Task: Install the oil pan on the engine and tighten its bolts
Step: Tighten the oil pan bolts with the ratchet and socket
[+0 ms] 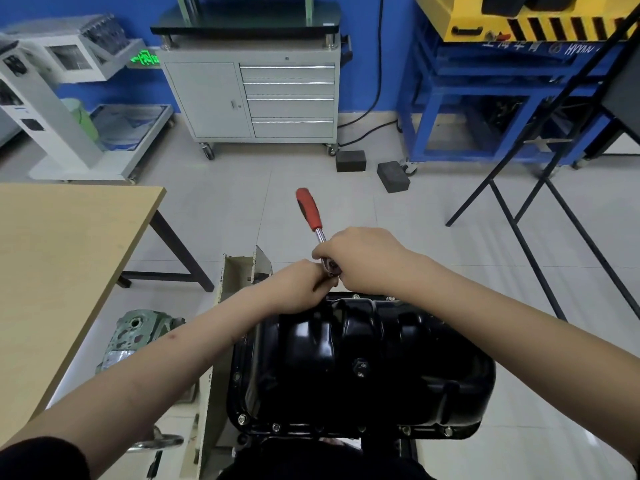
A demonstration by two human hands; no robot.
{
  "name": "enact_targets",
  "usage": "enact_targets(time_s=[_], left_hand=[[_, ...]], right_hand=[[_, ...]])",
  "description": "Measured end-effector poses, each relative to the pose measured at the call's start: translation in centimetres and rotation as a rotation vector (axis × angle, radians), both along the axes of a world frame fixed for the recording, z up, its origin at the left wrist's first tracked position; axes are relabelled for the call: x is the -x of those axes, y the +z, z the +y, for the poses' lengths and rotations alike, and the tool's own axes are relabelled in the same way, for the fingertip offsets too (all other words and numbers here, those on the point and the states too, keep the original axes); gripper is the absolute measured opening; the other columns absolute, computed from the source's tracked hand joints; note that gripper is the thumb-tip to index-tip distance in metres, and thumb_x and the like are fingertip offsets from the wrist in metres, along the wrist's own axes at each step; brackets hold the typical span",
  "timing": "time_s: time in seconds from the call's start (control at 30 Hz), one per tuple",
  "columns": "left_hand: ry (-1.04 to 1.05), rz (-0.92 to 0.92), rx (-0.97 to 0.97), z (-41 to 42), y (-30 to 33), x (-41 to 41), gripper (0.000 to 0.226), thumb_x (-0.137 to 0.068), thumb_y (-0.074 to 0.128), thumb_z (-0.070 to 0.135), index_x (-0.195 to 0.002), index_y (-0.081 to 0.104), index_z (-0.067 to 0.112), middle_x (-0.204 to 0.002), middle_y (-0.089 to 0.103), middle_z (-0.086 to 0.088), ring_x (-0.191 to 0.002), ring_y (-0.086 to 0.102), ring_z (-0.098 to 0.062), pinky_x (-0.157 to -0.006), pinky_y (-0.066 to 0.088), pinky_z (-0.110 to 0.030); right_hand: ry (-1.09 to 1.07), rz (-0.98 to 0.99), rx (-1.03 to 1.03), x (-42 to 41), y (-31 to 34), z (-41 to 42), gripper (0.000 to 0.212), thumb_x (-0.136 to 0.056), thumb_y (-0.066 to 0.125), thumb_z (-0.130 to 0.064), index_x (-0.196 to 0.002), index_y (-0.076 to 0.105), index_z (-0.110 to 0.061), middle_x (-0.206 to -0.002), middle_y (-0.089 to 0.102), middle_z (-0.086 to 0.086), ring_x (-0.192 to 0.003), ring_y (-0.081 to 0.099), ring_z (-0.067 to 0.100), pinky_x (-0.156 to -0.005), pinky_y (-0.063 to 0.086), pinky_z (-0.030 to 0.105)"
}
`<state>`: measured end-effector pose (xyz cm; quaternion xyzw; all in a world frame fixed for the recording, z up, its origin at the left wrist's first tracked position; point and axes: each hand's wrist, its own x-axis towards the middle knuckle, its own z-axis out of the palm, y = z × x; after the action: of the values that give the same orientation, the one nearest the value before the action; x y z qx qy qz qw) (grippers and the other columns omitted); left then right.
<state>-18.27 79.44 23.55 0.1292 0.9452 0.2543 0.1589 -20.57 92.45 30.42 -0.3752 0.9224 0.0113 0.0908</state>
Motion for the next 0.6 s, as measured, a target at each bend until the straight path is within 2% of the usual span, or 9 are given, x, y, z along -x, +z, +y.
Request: enact_targets(time_s=[0.1, 0.2, 0.27, 0.33, 0.4, 0.43, 0.5, 0.53, 0.6], left_hand=[[0.017, -0.026, -0.033, -0.22, -0.02, 0.03, 0.034, -0.095, 0.040, 0.018, -0.061, 0.035, 0.014, -0.061, 0.048, -0.016, -0.065, 0.042, -0.027, -0.053, 0.022, -0.028], [0.065, 0.021, -0.068, -0.28, 0.15, 0.16, 0.042, -0.091, 0.043, 0.010, -0.054, 0.027, 0.019, -0.051, 0.032, -0.004, -0.062, 0.034, -0.023, -0.046, 0.026, -0.021], [0.064, 0.037, -0.058, -0.31, 0.21, 0.34, 0.044, -0.090, 0.043, 0.005, -0.053, 0.025, 0.020, -0.052, 0.033, -0.013, -0.060, 0.031, -0.022, -0.046, 0.027, -0.021], [0.027, 0.011, -0.047, -0.47, 0.20, 0.49, 0.040, -0.092, 0.043, 0.008, -0.056, 0.029, 0.018, -0.055, 0.036, -0.011, -0.055, 0.031, -0.019, -0.048, 0.027, -0.021], [-0.014, -0.007, -0.064, -0.57, 0.07, 0.63, 0.031, -0.094, 0.044, 0.012, -0.064, 0.043, 0.011, -0.058, 0.043, -0.005, -0.054, 0.036, -0.017, -0.050, 0.029, -0.019], [-0.023, -0.009, -0.087, -0.50, 0.02, 0.70, 0.024, -0.094, 0.044, 0.012, -0.073, 0.051, 0.003, -0.064, 0.050, -0.008, -0.060, 0.043, -0.021, -0.055, 0.032, -0.021], [-0.023, -0.025, -0.140, -0.36, -0.12, 0.78, 0.020, -0.094, 0.043, 0.011, -0.091, 0.055, -0.005, -0.086, 0.060, -0.018, -0.080, 0.054, -0.029, -0.073, 0.042, -0.032], [-0.030, -0.033, -0.147, -0.35, -0.22, 0.83, 0.020, -0.094, 0.043, 0.010, -0.092, 0.055, -0.006, -0.092, 0.061, -0.020, -0.084, 0.055, -0.030, -0.077, 0.042, -0.036], [-0.038, -0.020, -0.104, -0.43, -0.52, 0.84, 0.019, -0.093, 0.044, 0.011, -0.078, 0.052, 0.001, -0.086, 0.062, -0.021, -0.077, 0.052, -0.028, -0.069, 0.038, -0.032]], right_hand=[[-0.021, 0.064, -0.004, 0.10, 0.03, -0.35, 0.022, -0.087, 0.052, -0.024, -0.107, 0.058, -0.018, -0.103, 0.060, 0.005, -0.085, 0.056, 0.025, -0.055, 0.031, 0.025], [-0.090, 0.087, -0.021, 0.08, 0.20, -0.60, 0.029, -0.087, 0.052, -0.043, -0.093, 0.060, -0.016, -0.078, 0.049, 0.002, -0.071, 0.043, 0.022, -0.046, 0.019, 0.024], [-0.120, 0.065, -0.002, 0.03, 0.03, -0.55, 0.031, -0.087, 0.050, -0.045, -0.087, 0.058, -0.015, -0.072, 0.040, 0.001, -0.072, 0.043, 0.022, -0.049, 0.020, 0.025], [-0.089, 0.048, 0.012, -0.02, 0.06, -0.36, 0.022, -0.087, 0.051, -0.038, -0.087, 0.056, -0.017, -0.073, 0.041, 0.000, -0.076, 0.046, 0.023, -0.050, 0.022, 0.026], [-0.037, -0.001, 0.025, 0.18, 0.27, -0.07, 0.011, -0.087, 0.051, -0.023, -0.094, 0.058, -0.019, -0.080, 0.045, -0.001, -0.082, 0.048, 0.022, -0.052, 0.026, 0.026], [-0.010, -0.032, 0.026, 0.29, 0.36, 0.05, 0.015, -0.086, 0.050, -0.015, -0.099, 0.058, -0.019, -0.083, 0.047, -0.001, -0.086, 0.049, 0.023, -0.054, 0.028, 0.027], [0.035, -0.065, 0.022, 0.44, 0.24, 0.18, 0.025, -0.085, 0.048, -0.009, -0.107, 0.056, -0.019, -0.095, 0.055, 0.000, -0.094, 0.053, 0.023, -0.060, 0.032, 0.029], [0.053, -0.061, 0.025, 0.49, 0.11, 0.18, 0.026, -0.085, 0.049, -0.010, -0.109, 0.056, -0.019, -0.101, 0.058, 0.002, -0.097, 0.054, 0.024, -0.062, 0.033, 0.029], [0.060, -0.039, 0.039, 0.63, -0.04, 0.24, 0.022, -0.085, 0.052, -0.020, -0.106, 0.058, -0.019, -0.099, 0.059, 0.003, -0.095, 0.056, 0.025, -0.060, 0.033, 0.028]])
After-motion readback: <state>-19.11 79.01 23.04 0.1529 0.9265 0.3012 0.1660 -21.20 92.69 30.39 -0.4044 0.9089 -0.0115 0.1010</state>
